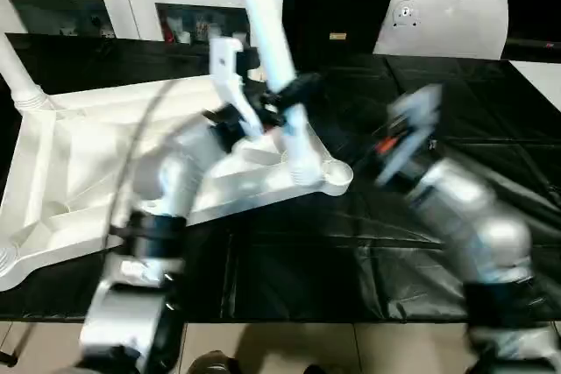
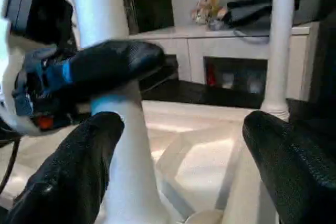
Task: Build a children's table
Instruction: Insert table leg to table base
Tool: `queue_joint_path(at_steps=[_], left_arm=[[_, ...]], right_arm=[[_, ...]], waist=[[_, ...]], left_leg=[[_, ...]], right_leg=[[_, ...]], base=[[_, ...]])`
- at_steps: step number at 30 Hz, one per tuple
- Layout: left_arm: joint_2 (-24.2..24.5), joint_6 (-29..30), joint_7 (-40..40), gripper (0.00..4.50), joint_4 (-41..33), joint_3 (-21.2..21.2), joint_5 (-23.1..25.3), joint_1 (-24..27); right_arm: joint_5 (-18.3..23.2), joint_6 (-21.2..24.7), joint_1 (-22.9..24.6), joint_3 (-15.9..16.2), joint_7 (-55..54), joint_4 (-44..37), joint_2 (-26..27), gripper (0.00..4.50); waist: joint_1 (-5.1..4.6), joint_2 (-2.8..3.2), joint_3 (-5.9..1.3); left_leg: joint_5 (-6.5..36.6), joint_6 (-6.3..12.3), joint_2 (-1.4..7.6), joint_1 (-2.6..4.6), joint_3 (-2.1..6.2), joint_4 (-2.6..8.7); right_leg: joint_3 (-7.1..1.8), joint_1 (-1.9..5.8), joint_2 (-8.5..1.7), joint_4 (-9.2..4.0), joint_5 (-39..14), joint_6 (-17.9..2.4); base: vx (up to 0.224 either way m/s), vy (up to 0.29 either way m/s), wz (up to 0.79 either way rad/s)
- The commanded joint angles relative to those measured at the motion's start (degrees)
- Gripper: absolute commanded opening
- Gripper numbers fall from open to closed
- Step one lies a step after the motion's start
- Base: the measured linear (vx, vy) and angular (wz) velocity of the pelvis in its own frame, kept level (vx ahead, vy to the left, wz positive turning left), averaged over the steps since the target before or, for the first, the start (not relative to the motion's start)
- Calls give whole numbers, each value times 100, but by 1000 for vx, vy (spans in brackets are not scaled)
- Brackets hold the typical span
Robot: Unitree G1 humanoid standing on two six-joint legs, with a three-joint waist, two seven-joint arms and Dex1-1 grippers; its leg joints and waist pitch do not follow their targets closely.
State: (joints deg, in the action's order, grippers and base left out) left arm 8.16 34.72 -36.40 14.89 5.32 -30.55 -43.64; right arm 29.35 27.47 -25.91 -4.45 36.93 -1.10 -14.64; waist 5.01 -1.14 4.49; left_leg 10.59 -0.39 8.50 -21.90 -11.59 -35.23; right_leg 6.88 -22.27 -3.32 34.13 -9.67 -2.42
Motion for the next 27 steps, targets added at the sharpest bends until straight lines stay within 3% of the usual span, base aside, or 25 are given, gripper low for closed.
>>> queue_joint_path(at_steps=[1,6,11,14,17,21,27], left_arm=[[71,293,-248,191,-72,-51,-196,-169],[303,797,-797,191,-159,-105,-633,-333],[348,999,-1106,191,-221,-86,-823,-406],[354,1324,-1259,191,-240,13,-1100,-515],[365,1474,-1316,191,-229,48,-1246,-562],[302,1784,-1311,191,-192,201,-1543,-649],[151,2063,-1071,191,-24,482,-1790,-758]], right_arm=[[244,471,-102,-105,99,-155,-166,444],[513,1271,-187,128,615,-278,-759,450],[510,1414,-194,259,784,-330,-911,450],[797,1882,-213,345,951,-432,-1024,450],[869,1980,-237,344,956,-464,-1048,450],[1504,2485,-359,-35,906,-517,-892,450],[1987,2799,-449,-356,833,-510,-800,450]], waist=[[-12,52,-491],[11,34,-493],[7,10,-485],[22,13,-487],[19,10,-490],[27,11,-491],[41,-1,-485]], left_leg=[[886,117,576,170,303,406],[814,146,564,161,290,383],[848,99,552,152,286,372],[810,124,561,154,298,374],[793,128,561,153,295,369],[820,114,564,160,297,364],[846,33,560,162,293,368]], right_leg=[[-468,309,-714,-432,-1407,-874],[-461,318,-717,-443,-1483,-877],[-451,311,-726,-468,-1714,-805],[-445,321,-721,-470,-1801,-758],[-444,309,-719,-467,-1741,-789],[-439,306,-724,-481,-1835,-793],[-439,307,-732,-486,-1881,-756]], base=[[0,0,0],[0,0,0],[0,0,0],[0,0,0],[0,0,0],[0,0,0],[0,0,0]])
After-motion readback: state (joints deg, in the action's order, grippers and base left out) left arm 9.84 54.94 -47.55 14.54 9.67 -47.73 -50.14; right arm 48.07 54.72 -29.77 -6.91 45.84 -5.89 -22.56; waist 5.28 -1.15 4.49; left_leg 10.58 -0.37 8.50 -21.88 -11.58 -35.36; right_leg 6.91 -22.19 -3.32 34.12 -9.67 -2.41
